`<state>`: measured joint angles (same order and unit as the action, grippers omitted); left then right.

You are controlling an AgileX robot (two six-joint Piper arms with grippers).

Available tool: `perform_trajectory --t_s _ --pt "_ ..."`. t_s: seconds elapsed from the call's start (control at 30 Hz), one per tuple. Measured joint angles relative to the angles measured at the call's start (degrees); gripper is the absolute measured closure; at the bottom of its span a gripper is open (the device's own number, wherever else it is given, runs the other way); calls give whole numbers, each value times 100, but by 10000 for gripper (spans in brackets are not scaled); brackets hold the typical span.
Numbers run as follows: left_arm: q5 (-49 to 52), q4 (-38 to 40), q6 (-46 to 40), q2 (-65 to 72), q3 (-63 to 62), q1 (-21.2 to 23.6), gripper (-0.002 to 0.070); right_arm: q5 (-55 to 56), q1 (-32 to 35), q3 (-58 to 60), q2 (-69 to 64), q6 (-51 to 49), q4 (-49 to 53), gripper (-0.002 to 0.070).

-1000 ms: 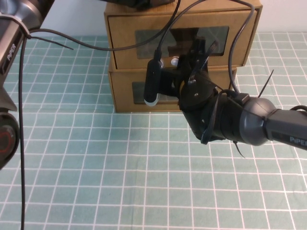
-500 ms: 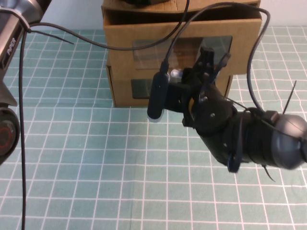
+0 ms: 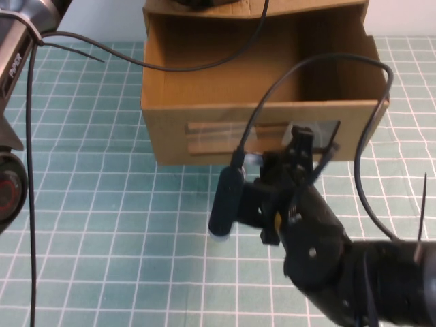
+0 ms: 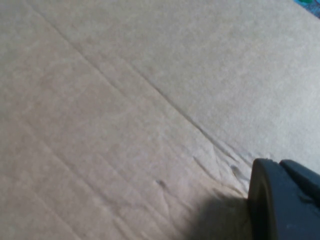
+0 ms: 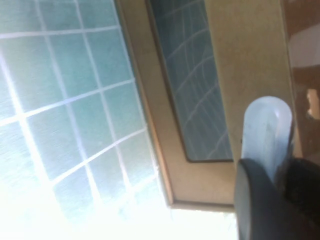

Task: Open the shoe box
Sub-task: 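Pull the top drawer of the cardboard box fully open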

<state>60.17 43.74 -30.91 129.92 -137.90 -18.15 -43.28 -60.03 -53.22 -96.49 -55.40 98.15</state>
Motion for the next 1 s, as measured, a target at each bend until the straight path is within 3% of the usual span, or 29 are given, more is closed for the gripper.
perform_trajectory --t_s 1.0 --pt "0 -3 -14 0 0 0 680 -430 -451 173 131 -522 -246 577"
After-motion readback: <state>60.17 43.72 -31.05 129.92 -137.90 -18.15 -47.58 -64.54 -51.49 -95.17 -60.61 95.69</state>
